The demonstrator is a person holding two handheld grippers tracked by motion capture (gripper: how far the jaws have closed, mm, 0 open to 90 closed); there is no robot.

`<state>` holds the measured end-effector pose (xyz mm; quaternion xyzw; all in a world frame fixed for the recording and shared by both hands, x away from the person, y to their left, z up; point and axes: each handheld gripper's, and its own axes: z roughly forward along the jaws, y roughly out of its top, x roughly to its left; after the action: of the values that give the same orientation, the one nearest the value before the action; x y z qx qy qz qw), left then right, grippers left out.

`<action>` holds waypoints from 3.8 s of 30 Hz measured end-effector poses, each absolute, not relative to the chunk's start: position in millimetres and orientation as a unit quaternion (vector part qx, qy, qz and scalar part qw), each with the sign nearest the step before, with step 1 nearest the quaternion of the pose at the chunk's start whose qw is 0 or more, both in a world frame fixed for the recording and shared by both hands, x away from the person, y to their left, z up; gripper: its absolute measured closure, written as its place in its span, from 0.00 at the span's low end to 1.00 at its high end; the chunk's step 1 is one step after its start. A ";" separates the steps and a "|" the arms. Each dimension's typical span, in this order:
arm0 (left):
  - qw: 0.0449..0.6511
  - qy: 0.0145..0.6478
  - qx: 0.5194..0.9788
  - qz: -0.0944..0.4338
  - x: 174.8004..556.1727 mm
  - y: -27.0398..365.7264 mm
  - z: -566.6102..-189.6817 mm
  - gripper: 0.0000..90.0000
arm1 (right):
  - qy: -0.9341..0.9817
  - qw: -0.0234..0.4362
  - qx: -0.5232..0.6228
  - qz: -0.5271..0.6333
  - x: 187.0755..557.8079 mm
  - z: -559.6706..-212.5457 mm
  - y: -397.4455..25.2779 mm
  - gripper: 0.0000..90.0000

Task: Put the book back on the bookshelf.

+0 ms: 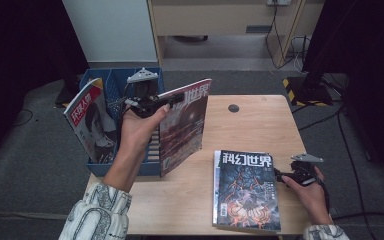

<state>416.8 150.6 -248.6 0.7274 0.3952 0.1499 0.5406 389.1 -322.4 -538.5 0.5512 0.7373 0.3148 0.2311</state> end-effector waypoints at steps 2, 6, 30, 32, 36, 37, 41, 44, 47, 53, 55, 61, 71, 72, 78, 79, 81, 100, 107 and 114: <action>0.541 0.396 0.726 0.151 415.9 153.6 -247.3 0.93 | 0.737 0.231 0.551 0.315 389.1 -538.5 -322.4 0.09; 0.541 0.398 0.724 0.156 413.7 160.1 -244.2 0.93 | 0.736 0.231 0.553 0.314 389.1 -538.4 -322.2 0.09; 0.542 0.427 0.700 0.185 399.1 211.9 -233.8 0.93 | 0.738 0.232 0.551 0.314 389.0 -538.5 -322.5 0.09; 0.542 0.431 0.697 0.188 397.4 217.6 -233.1 0.93 | 0.738 0.232 0.550 0.314 389.0 -538.5 -322.6 0.09; 0.541 0.435 0.693 0.194 394.6 226.8 -231.7 0.93 | 0.738 0.231 0.551 0.314 389.0 -538.5 -322.5 0.09; 0.540 0.436 0.693 0.195 394.0 228.8 -231.5 0.93 | 0.738 0.232 0.550 0.314 389.0 -538.5 -322.6 0.09; 0.538 0.442 0.689 0.200 391.7 236.6 -230.5 0.93 | 0.739 0.232 0.550 0.313 388.9 -538.5 -322.6 0.09; 0.537 0.446 0.686 0.203 390.5 241.9 -229.8 0.93 | 0.738 0.232 0.551 0.314 388.9 -538.5 -322.5 0.09; 0.535 0.449 0.685 0.207 389.8 246.6 -229.6 0.93 | 0.739 0.232 0.550 0.313 388.9 -538.5 -322.6 0.09; 0.532 0.456 0.681 0.212 388.8 254.2 -229.1 0.93 | 0.738 0.232 0.551 0.314 388.9 -538.5 -322.5 0.09; 0.531 0.458 0.680 0.214 388.3 256.9 -228.6 0.93 | 0.738 0.232 0.551 0.314 388.9 -538.5 -322.5 0.09; 0.528 0.462 0.678 0.217 387.1 264.0 -228.0 0.93 | 0.738 0.233 0.550 0.314 388.8 -538.7 -322.4 0.09; 0.525 0.475 0.669 0.227 385.5 279.9 -224.4 0.93 | 0.737 0.234 0.551 0.313 388.7 -538.7 -322.3 0.09; 0.525 0.476 0.668 0.228 385.6 281.2 -224.1 0.93 | 0.737 0.234 0.551 0.313 388.7 -538.7 -322.3 0.09; 0.522 0.483 0.662 0.236 385.4 289.4 -222.8 0.93 | 0.738 0.235 0.549 0.313 388.7 -538.8 -322.4 0.09; 0.522 0.485 0.661 0.236 385.1 290.8 -222.7 0.93 | 0.738 0.235 0.550 0.313 388.7 -538.8 -322.4 0.09; 0.521 0.487 0.660 0.238 384.1 293.3 -222.3 0.93 | 0.738 0.235 0.550 0.313 388.7 -538.8 -322.4 0.09; 0.510 0.503 0.650 0.254 388.3 307.1 -219.9 0.93 | 0.737 0.235 0.551 0.313 388.5 -538.8 -322.2 0.09; 0.503 0.511 0.645 0.263 394.7 314.8 -219.8 0.93 | 0.737 0.235 0.551 0.313 388.5 -538.8 -322.2 0.09; 0.501 0.521 0.636 0.268 400.9 321.3 -222.1 0.93 | 0.737 0.235 0.551 0.313 388.4 -538.7 -322.1 0.09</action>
<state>400.9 321.3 -222.1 0.6363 0.5214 0.2684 0.5012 388.4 -322.1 -538.7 0.5509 0.7371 0.3132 0.2347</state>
